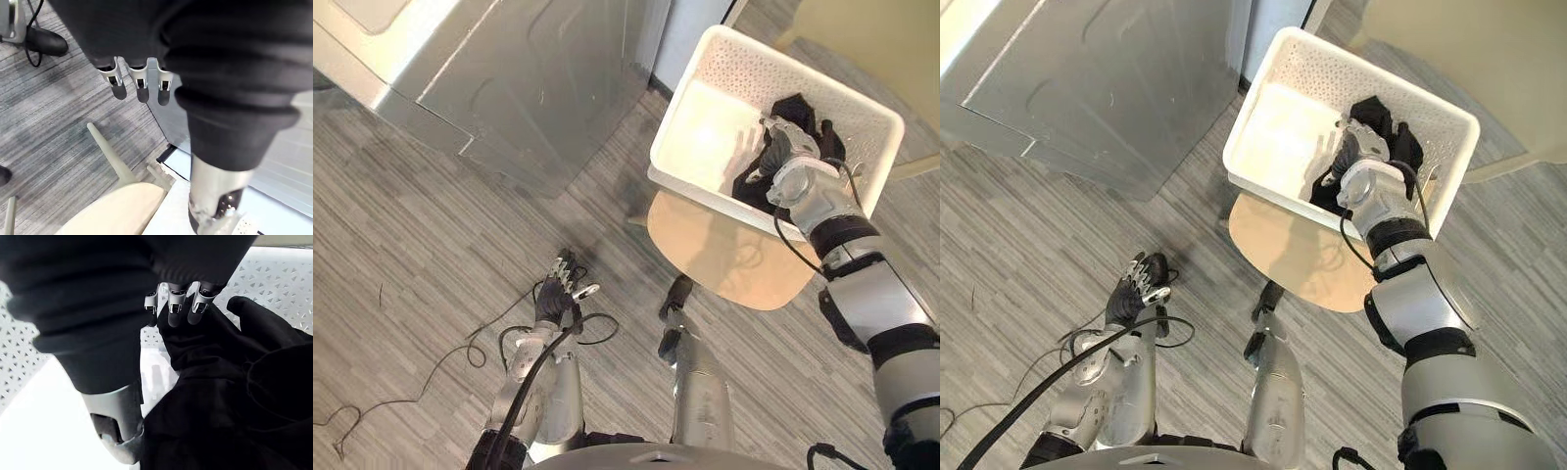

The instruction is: Pick up the laundry basket with both hands and put the clothes into the washing machine.

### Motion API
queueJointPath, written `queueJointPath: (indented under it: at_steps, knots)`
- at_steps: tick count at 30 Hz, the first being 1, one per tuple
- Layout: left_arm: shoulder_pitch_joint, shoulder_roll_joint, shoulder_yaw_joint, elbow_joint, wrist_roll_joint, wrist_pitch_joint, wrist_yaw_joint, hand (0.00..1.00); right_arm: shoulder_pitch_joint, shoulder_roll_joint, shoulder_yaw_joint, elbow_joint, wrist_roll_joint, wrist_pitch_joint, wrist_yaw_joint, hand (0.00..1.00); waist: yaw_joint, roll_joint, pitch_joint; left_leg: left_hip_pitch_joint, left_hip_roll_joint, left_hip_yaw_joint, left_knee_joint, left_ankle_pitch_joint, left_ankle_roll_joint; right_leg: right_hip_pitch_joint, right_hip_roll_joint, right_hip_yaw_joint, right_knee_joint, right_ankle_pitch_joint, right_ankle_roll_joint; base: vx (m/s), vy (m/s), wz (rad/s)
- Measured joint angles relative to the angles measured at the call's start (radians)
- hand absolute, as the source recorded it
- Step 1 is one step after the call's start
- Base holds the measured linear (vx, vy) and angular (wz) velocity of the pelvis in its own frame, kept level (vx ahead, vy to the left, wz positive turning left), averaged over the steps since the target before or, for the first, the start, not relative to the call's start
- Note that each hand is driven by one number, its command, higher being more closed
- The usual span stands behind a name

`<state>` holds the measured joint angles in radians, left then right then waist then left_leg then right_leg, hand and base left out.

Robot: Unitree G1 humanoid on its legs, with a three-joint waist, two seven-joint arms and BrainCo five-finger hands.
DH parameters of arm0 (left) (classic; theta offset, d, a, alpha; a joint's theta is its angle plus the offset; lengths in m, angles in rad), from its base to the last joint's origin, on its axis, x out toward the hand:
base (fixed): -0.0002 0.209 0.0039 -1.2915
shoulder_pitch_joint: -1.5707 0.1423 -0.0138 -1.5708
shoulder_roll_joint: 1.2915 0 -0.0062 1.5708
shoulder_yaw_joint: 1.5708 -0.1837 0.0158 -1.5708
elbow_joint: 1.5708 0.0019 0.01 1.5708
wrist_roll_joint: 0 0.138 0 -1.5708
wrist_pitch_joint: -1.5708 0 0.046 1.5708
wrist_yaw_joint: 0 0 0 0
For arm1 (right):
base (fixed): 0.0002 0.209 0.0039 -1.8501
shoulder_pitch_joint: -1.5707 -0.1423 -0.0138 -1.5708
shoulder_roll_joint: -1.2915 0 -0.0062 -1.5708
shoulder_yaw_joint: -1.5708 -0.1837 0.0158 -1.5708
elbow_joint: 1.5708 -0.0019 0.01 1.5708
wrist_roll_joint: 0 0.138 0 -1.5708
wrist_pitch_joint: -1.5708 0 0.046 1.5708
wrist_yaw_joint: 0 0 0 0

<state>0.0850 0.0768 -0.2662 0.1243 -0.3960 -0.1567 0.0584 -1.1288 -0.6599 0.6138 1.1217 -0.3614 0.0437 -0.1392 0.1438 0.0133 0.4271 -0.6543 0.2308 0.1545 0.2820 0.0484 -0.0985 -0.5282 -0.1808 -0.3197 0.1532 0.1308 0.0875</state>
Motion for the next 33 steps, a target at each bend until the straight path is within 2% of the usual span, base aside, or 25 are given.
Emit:
queueJointPath:
  at_steps: [5, 14, 15, 20, 26, 33]
  knots:
    - [-0.01, -0.03, -0.042, -0.039, -0.037, -0.002, -0.017, 0.0, -0.003, -0.095, 0.049, 0.043, 0.002, -0.001, 0.024, 0.0, -0.007, 0.006, 0.009, -0.006, -0.011, 0.009, -0.097, 0.059, -0.001, -0.037, -0.008, -0.022, 0.0, 0.0, 0.0, 0.01, -0.038, 0.11]
    - [-0.029, -0.049, -0.052, -0.038, -0.044, -0.002, -0.05, 0.0, 0.08, -0.107, 0.047, 0.083, 0.051, -0.007, 0.116, 0.0, 0.009, 0.006, 0.01, 0.017, -0.018, 0.026, -0.149, 0.085, -0.004, -0.055, -0.008, -0.012, 0.018, -0.007, -0.009, 0.01, -0.031, -0.01]
    - [-0.031, -0.048, -0.052, -0.038, -0.045, -0.002, -0.051, 0.0, 0.089, -0.104, 0.044, 0.082, 0.051, -0.007, 0.119, 1.0, 0.01, 0.006, 0.01, 0.02, -0.019, 0.026, -0.152, 0.086, -0.004, -0.054, -0.008, -0.012, 0.018, -0.008, -0.009, 0.0, 0.0, 0.0]
    - [-0.048, -0.047, -0.051, -0.036, -0.054, -0.002, -0.053, 0.0, 0.149, -0.079, -0.044, 0.048, 0.116, -0.006, 0.128, 1.0, 0.008, 0.006, 0.01, 0.033, -0.024, 0.027, -0.171, 0.095, -0.003, -0.05, -0.008, -0.01, 0.02, -0.01, -0.011, -0.01, -0.024, 0.01]
    - [-0.077, -0.047, -0.037, -0.032, -0.054, -0.003, -0.036, 0.0, 0.184, -0.03, -0.13, -0.014, 0.171, -0.007, 0.091, 1.0, -0.01, 0.006, 0.001, 0.052, -0.023, 0.05, -0.198, 0.112, -0.005, -0.05, -0.003, 0.009, 0.006, -0.002, -0.011, 0.0, -0.027, -0.05]
    - [-0.095, -0.06, -0.003, -0.012, -0.053, -0.003, 0.004, 0.0, 0.317, 0.162, -0.211, -0.102, 0.198, -0.006, -0.008, 1.0, -0.013, 0.002, -0.058, 0.118, 0.003, 0.09, -0.197, 0.109, -0.009, -0.013, 0.022, 0.041, -0.003, 0.0, -0.015, 0.02, -0.056, -0.2]
